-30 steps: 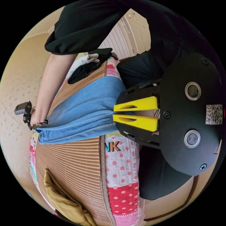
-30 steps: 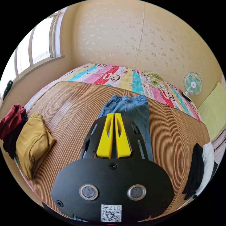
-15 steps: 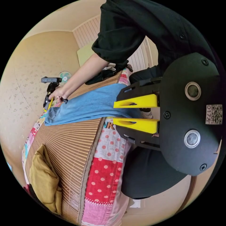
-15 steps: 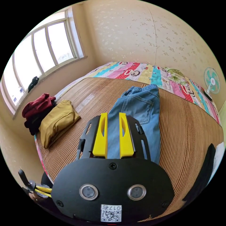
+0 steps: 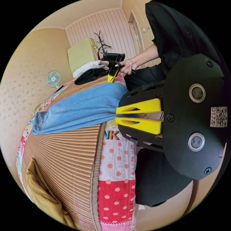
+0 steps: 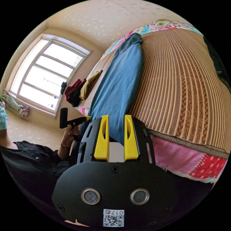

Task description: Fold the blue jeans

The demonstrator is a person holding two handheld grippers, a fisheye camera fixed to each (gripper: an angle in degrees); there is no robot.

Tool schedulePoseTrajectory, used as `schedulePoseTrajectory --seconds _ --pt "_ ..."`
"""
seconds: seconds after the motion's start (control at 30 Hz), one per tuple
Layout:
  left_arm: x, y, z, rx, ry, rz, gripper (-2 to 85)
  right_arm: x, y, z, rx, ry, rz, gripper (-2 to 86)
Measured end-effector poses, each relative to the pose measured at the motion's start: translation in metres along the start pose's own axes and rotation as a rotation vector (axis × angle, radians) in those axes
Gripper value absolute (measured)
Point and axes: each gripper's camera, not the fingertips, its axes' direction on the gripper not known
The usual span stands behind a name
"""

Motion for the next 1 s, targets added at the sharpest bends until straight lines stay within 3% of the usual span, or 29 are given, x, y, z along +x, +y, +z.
schedulePoseTrajectory --seconds 0.17,0.27,0.37,0.53,0.6,0.7,0.83,1.0 --pt "-0.001 0.018 -0.015 -0.143 -0.023 0.061 2.6 -0.001 0.039 -0.025 -0.075 0.005 -0.112 4.7" --pt "-0.011 0.034 -0.040 0.004 0.005 0.010 6.1 0.014 0.052 -0.043 -0.060 0.061 -0.090 8.1" --pt "-0.012 0.029 -0.049 0.076 0.025 0.011 11.1 0.032 0.048 -0.060 0.053 -0.020 -0.065 11.9" --pt "-0.003 0.004 -0.010 0.005 -0.262 0.047 11.1 0.054 0.025 -0.042 0.050 -0.038 -0.005 11.8" --pt "0.003 0.007 -0.009 -0.003 -0.340 0.070 8.8 0.056 0.029 -0.048 0.046 -0.019 -0.024 7.5" --pt "0.004 0.019 -0.017 -0.030 -0.134 0.119 2.8 0.060 0.036 -0.050 -0.003 -0.204 -0.044 4.5" --pt "0.006 0.043 -0.052 -0.002 -0.051 0.119 1.1 0.065 0.047 -0.077 0.038 -0.312 -0.021 2.8" --pt "0.053 0.066 -0.162 0.231 0.282 0.325 0.4 0.020 0.068 -0.208 0.326 -0.651 -0.238 2.1"
